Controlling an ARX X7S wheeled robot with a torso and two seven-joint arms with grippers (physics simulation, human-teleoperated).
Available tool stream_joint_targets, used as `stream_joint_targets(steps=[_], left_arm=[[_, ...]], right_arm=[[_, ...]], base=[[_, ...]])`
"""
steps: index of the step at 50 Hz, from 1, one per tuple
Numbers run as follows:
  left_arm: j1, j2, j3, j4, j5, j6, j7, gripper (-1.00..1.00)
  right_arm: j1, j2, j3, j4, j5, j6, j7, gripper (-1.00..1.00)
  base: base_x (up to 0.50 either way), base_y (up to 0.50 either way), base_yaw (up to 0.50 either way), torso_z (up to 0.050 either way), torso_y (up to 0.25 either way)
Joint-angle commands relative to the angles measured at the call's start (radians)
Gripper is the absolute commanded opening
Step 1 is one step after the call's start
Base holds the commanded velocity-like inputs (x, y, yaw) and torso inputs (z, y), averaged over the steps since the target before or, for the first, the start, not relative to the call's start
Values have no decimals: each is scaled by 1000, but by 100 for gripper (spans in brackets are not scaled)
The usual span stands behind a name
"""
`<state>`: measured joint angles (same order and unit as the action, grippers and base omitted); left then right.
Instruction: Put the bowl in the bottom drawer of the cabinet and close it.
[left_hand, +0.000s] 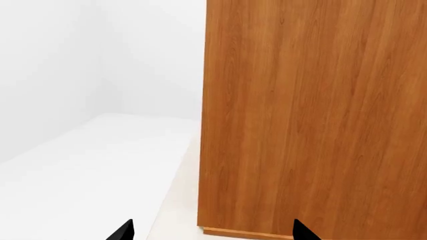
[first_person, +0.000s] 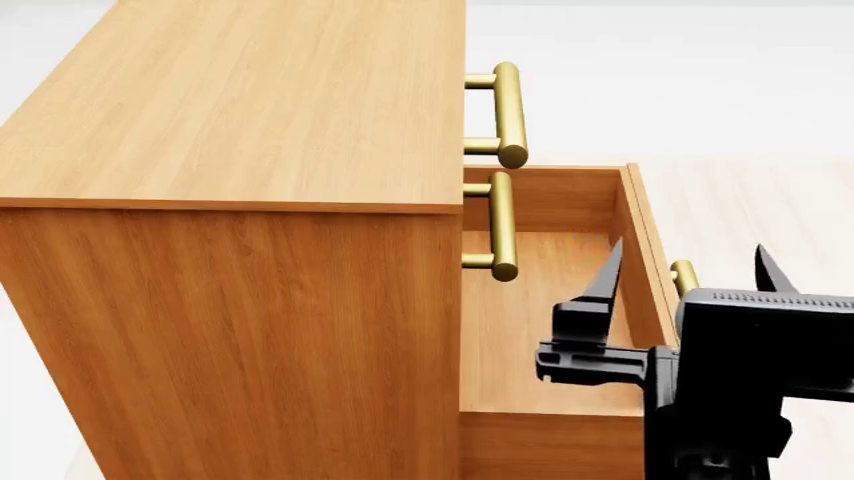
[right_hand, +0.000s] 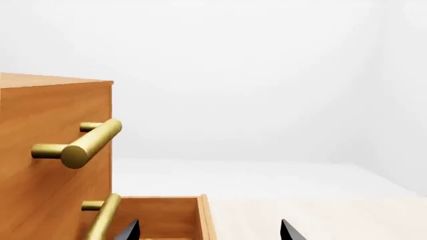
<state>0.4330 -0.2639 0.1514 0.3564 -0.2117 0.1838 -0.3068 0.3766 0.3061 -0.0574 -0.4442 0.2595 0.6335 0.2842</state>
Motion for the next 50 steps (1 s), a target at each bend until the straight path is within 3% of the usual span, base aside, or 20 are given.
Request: stream_joint_targets(steps=[1, 15, 21, 36, 41, 50], left_arm=[[-2, -7, 4, -5, -5, 6, -7, 100], [-2, -14, 11, 1, -9, 4, -17, 100], [1, -17, 14, 6, -8, 3, -22, 100], [-2, -22, 18, 2, -12, 7, -28, 100], [-13, -7, 26, -77, 0, 70, -14, 100], [-11, -24, 26, -13, -9, 13, -32, 100]], right_arm=[[47, 16, -28, 85, -40, 47, 22, 100], [125, 30, -45, 200, -2, 119, -30, 100], [193, 37, -27, 229, 96, 316, -83, 100], [238, 30, -29, 318, 70, 253, -75, 100], [252, 30, -39, 369, 56, 242, -71, 100], [281, 30, -36, 396, 73, 297, -72, 100]], base=[[0, 0, 0, 0, 0], [0, 0, 0, 0, 0], [0, 0, 0, 0, 0], [0, 0, 0, 0, 0], [0, 0, 0, 0, 0], [0, 0, 0, 0, 0]])
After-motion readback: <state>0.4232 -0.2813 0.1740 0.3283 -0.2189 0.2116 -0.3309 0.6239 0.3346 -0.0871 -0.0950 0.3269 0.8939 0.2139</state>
